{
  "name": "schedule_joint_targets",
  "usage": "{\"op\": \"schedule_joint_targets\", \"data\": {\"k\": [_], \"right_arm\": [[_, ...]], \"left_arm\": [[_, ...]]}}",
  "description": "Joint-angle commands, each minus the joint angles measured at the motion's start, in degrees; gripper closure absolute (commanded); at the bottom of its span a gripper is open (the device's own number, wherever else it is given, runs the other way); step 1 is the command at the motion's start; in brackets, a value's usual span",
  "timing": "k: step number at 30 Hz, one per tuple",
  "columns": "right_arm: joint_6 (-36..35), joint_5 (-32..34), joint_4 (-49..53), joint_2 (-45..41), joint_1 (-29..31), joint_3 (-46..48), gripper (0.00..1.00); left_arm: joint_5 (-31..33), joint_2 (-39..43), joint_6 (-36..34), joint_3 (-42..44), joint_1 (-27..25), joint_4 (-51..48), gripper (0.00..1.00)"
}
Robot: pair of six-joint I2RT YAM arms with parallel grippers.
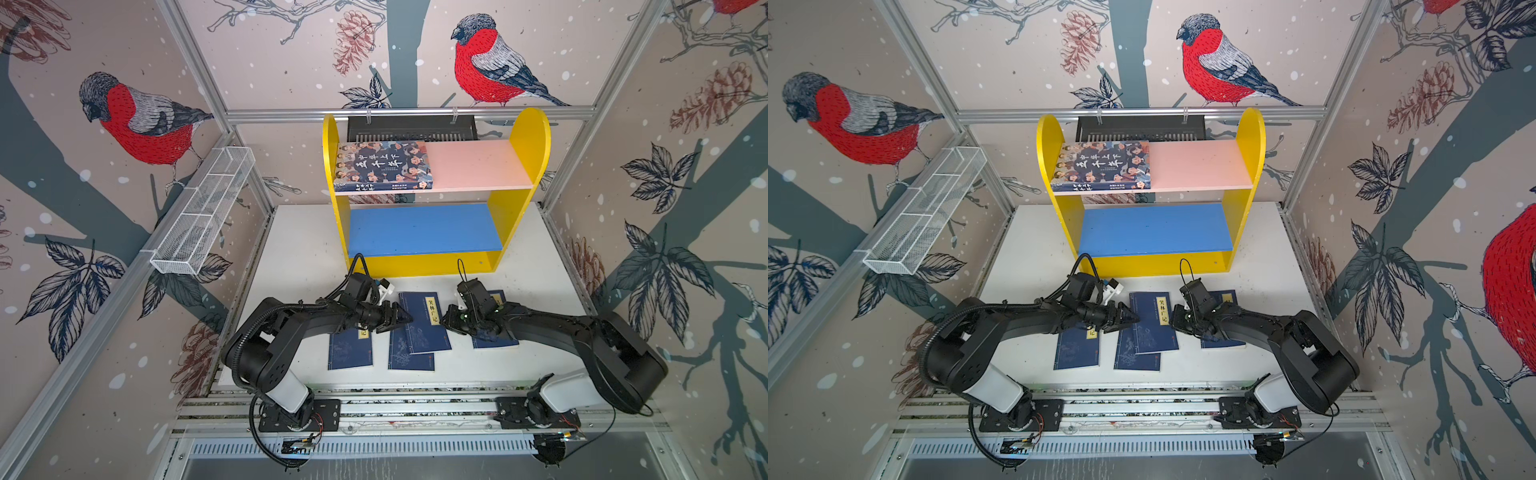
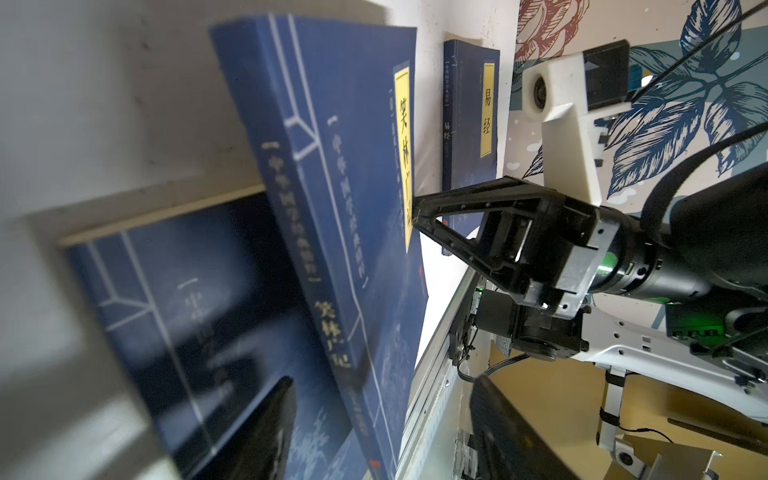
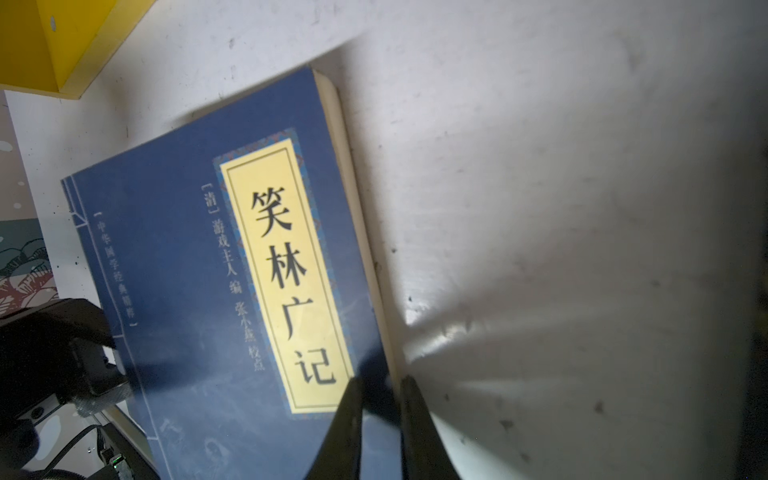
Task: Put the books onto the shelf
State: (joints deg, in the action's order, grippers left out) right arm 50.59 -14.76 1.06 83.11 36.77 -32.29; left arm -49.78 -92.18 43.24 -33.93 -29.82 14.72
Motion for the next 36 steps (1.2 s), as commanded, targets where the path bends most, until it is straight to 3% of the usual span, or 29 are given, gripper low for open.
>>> {"op": "schedule_joint_targets", "data": {"k": [1,4,11,17,24,27,36], "right_arm": [[-0.9,0.5,2.6,0.1,0.1,0.2,0.81],[-1.1,-0.1,1.9,0.3,0.1,0.2,0.81],[-1.6,-0.6,1.7,0.2,0.1,-0.1,0.79],[-1.6,-0.8,1.3,-0.7,0.1,-0.1,0.79],[-1.6,0.4,1.8,-2.2,0.1,-0.2,0.62],[-1.3,0.9,1.9,-3.2,0.1,-0.2,0.56],[1.8,6.8,7.2,-11.9,-0.7,-0.2,0.42]], "left_arm": [[-1.6,-0.7,1.2,-0.6,-0.1,3.1,0.33],[-2.0,-1.1,1.7,-1.0,-0.1,3.7,0.37],[-3.9,-2.9,2.7,-2.7,-1.2,4.7,0.59],[-3.4,-3.0,2.6,-2.5,-1.7,4.5,0.64],[-3.3,-3.1,2.9,-2.9,-1.8,4.2,0.95],[-3.0,-2.8,2.9,-2.7,-1.8,3.8,1.0],[-1.5,4.0,1.1,-1.4,-1.8,1.0,1.0]]}}
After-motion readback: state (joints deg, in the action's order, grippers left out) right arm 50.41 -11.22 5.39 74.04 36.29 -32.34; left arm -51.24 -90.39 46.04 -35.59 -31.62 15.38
